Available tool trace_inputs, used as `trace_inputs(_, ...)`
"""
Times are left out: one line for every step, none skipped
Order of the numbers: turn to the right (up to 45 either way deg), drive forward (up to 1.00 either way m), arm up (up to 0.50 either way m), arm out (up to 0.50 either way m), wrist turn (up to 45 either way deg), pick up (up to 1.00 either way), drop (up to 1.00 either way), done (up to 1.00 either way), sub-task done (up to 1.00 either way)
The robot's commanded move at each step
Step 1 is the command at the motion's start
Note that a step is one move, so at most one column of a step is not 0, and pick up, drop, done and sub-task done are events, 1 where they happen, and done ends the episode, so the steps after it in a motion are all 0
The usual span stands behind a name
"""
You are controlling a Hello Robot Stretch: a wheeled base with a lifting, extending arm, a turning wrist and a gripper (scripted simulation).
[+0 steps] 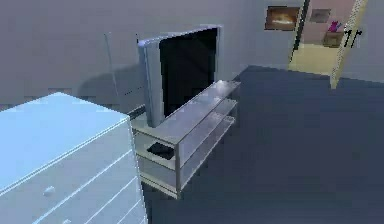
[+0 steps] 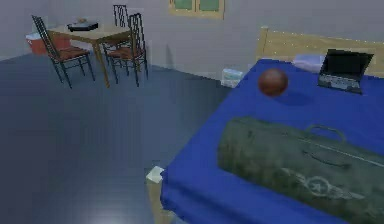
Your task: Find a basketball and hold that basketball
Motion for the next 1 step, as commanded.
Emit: trace_inputs(36.0, 0.0, 0.0, 0.0, 0.0, 0.0, 0.0, 0.0, 0.0)
